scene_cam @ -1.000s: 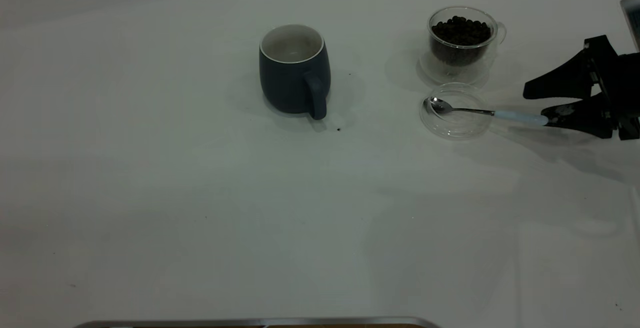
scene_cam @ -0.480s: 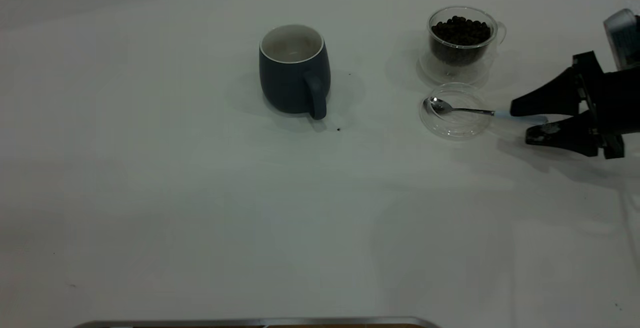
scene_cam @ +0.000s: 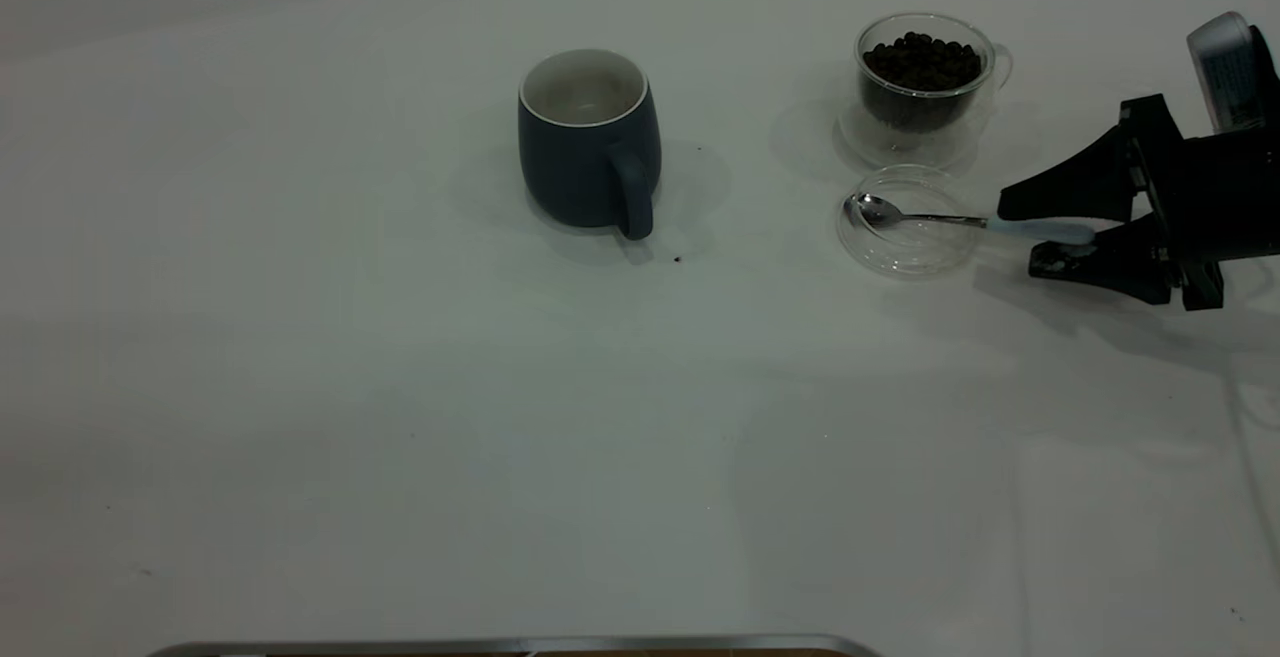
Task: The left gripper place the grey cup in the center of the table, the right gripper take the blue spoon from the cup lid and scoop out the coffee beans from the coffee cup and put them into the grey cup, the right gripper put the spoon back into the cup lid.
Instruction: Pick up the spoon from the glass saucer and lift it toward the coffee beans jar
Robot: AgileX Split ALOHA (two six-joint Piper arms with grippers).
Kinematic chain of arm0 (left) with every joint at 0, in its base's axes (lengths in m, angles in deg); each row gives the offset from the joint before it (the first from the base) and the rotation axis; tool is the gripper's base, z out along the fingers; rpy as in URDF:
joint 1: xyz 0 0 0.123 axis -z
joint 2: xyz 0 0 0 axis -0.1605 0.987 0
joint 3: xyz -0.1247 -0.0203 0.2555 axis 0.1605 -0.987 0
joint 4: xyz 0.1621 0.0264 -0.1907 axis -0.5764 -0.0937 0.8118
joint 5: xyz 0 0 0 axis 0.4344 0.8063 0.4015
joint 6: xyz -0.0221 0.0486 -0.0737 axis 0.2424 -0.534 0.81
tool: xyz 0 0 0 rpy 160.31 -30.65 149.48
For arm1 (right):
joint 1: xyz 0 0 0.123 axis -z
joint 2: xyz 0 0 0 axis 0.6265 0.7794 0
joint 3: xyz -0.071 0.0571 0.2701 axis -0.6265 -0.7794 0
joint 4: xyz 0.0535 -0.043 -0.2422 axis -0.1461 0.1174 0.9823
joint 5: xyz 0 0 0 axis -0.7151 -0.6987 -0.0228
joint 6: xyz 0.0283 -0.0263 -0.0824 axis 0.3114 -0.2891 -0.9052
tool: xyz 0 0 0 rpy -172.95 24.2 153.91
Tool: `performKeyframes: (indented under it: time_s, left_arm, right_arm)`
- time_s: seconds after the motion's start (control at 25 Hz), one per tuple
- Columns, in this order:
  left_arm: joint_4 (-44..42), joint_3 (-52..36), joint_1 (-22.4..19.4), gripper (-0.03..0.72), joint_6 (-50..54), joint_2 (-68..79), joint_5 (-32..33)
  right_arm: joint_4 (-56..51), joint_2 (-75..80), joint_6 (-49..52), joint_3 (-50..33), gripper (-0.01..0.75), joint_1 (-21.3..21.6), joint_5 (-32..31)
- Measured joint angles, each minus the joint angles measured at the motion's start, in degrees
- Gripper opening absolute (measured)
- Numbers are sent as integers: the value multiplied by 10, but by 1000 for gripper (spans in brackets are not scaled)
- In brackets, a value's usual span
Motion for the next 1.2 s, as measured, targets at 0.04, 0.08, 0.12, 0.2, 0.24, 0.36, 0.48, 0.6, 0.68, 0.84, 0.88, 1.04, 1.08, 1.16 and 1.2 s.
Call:
performKeyframes:
  time_s: [0.04,0.08,0.12,0.2,0.24,0.36,0.48,0.6,0.68,0.84,0.88,1.04,1.08,1.16,1.2]
  left_arm:
    - [0,0,0,497,0,0,0]
    - [0,0,0,497,0,0,0]
    - [0,0,0,497,0,0,0]
    - [0,0,0,497,0,0,0]
    - [0,0,0,497,0,0,0]
    - [0,0,0,497,0,0,0]
    - [0,0,0,497,0,0,0]
    - [0,0,0,497,-1,0,0]
    - [0,0,0,497,-1,0,0]
    - [0,0,0,497,-1,0,0]
    - [0,0,0,497,-1,0,0]
    - [0,0,0,497,-1,0,0]
    - [0,0,0,497,-1,0,0]
    - [0,0,0,497,-1,0,0]
    - [0,0,0,497,-1,0,0]
  right_arm:
    - [-3,0,-2,0,555,0,1]
    - [-4,0,-3,0,555,0,2]
    - [-5,0,-5,0,555,0,4]
    - [-11,0,-9,0,555,0,5]
    - [-14,0,-11,0,555,0,5]
    - [-27,0,-16,0,555,0,5]
    - [-25,0,-19,0,555,0,5]
    - [-25,0,-19,0,555,0,5]
    - [-26,0,-19,0,555,0,5]
    - [-26,0,-19,0,522,0,6]
    - [-26,0,-19,0,502,0,8]
    - [-26,0,-20,0,383,0,11]
    - [-25,0,-23,0,352,0,11]
    - [-22,0,-27,0,276,0,11]
    - [-21,0,-28,0,238,0,11]
